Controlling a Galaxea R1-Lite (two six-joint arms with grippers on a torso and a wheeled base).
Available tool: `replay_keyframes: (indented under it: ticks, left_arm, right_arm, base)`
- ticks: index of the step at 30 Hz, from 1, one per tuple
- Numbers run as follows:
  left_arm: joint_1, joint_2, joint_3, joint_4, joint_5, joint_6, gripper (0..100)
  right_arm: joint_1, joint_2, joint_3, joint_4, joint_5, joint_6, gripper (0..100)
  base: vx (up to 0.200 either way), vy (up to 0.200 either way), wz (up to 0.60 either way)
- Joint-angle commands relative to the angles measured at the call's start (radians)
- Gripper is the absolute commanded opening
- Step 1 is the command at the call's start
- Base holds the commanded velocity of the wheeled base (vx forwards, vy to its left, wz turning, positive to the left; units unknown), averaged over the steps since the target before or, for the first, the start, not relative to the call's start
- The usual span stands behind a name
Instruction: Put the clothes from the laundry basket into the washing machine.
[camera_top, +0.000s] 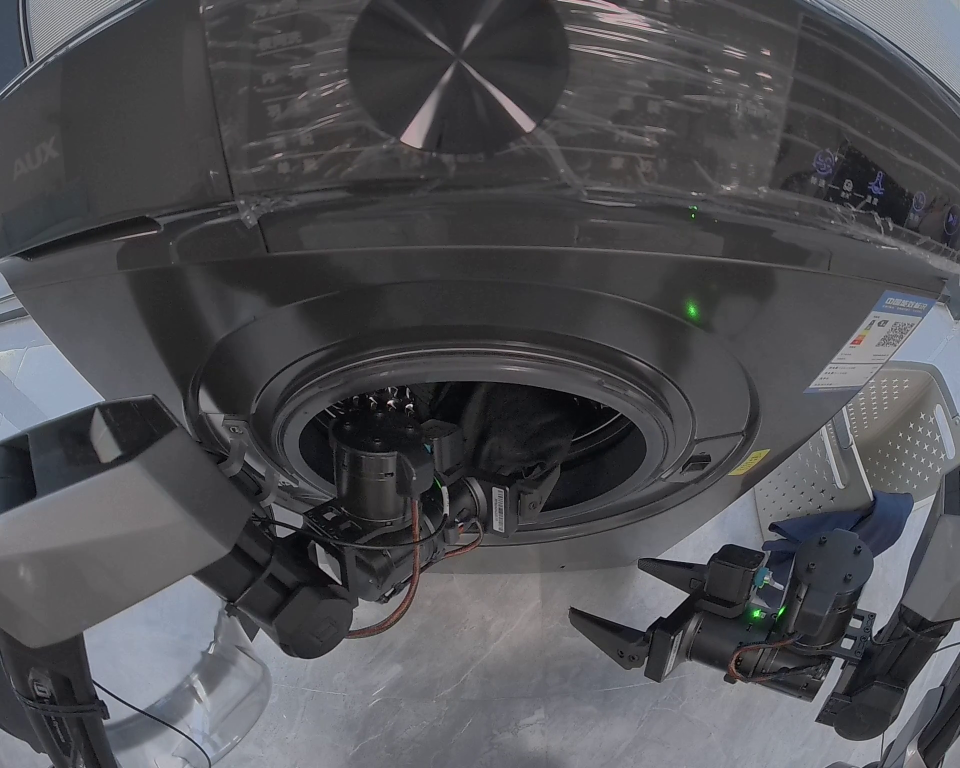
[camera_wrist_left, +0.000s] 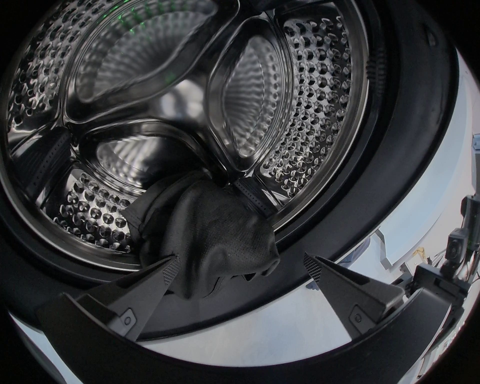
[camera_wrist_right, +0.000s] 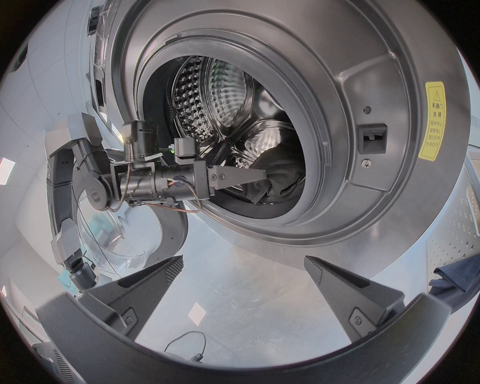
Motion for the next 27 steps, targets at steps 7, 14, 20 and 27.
replay_keyframes:
  ticks: [7,14,20,27]
  left_arm:
    - [0.091,0.204,-0.25,0.019,-0.006,0.01,0]
    - [0.091,0.258,-0.388,0.061,0.0,-0.001,0]
    - [0.122,0.353,-0.635,0.03,0.104,-0.038,0]
    - [0.136,0.371,-0.725,0.025,0.113,-0.044,0]
  right_arm:
    - [0.0,0.003,-0.002,0.0,0.002,0.0,100]
    - [-0.001,0.004,-0.013,0.0,0.0,0.0,100]
    - [-0.003,0.004,-0.013,0.0,0.0,0.001,100]
    - [-0.004,0.006,-0.014,0.0,0.002,0.001,100]
  base:
    - [0.0,0.0,0.0]
    - [0.0,0.0,0.0]
    - [0.0,0.0,0.0]
    - [0.0,0.0,0.0]
